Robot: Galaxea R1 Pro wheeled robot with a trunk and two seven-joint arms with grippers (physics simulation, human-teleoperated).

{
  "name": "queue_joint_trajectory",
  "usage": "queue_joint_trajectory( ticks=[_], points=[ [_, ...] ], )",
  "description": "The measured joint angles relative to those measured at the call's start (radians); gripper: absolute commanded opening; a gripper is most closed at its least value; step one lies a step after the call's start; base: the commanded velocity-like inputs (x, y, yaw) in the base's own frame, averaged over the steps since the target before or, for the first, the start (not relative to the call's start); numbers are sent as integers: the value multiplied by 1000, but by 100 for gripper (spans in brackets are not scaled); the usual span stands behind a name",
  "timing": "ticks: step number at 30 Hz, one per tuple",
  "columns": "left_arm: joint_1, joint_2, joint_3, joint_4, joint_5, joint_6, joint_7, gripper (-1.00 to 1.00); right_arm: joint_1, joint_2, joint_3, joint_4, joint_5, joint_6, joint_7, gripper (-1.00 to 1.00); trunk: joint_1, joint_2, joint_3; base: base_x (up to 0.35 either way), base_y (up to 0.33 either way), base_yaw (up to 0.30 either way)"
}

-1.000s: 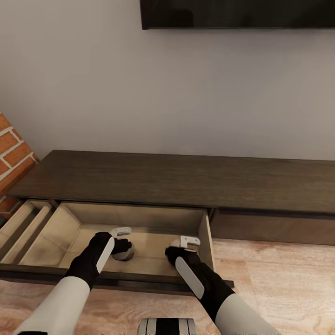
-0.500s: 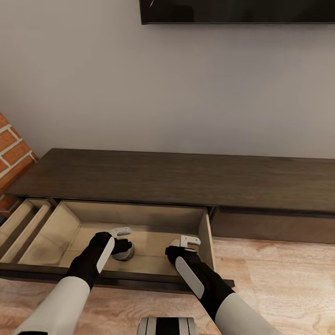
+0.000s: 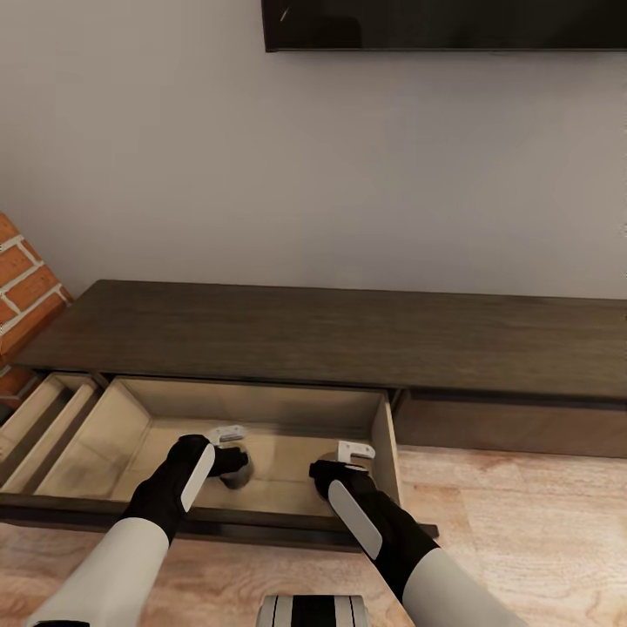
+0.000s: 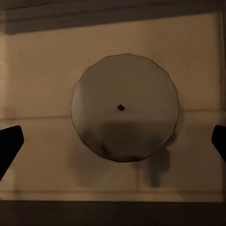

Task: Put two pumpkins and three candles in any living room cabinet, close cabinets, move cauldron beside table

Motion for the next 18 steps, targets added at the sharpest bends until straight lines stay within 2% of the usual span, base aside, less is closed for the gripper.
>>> queue_joint_trajectory(
  ticks=[7, 18],
  points=[
    [0, 1, 2, 1, -2, 2, 1, 100, 0, 0, 0, -3, -1, 3, 29, 100, -3, 2, 27, 0, 0, 0],
    [0, 2, 9, 3, 5, 8, 25, 100, 0, 0, -1, -14, -2, 10, 36, 100, -8, 4, 70, 0, 0, 0]
  ],
)
